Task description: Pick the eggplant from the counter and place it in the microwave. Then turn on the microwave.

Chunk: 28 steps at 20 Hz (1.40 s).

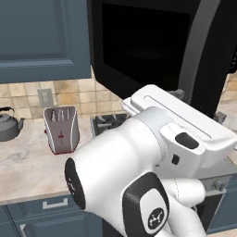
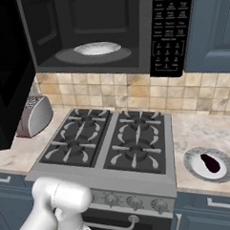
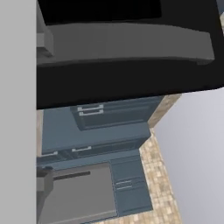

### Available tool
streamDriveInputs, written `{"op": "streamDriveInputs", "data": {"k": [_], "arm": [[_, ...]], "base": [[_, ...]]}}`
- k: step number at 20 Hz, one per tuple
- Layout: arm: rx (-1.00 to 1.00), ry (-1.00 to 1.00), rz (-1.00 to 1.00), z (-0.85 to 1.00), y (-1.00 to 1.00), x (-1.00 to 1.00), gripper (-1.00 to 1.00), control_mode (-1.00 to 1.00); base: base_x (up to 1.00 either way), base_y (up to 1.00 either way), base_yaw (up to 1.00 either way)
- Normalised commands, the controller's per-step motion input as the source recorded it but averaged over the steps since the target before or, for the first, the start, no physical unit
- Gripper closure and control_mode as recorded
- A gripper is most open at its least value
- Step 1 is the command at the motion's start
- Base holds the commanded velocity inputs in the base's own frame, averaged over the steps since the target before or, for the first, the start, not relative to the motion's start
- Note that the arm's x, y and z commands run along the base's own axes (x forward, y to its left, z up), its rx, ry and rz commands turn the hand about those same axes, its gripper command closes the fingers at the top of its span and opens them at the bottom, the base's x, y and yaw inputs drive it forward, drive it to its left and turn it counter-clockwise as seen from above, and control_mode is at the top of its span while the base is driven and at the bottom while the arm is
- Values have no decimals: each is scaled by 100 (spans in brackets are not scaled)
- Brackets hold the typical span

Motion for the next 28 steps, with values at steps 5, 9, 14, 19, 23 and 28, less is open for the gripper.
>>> {"op": "streamDriveInputs", "data": {"k": [5,9,14,19,23,28], "arm": [[0,-1,8,0,-27,-31,-100,-100],[0,0,8,0,-32,-21,-100,-100],[0,-1,8,0,-35,-15,-100,-100],[-1,0,5,0,-36,-9,-100,-100],[0,3,17,-8,-18,-16,-100,-100],[0,6,31,-12,-1,-7,-100,-100]], "base": [[0,0,0],[0,0,0],[0,0,0],[0,0,0],[0,0,0],[0,0,0]]}}
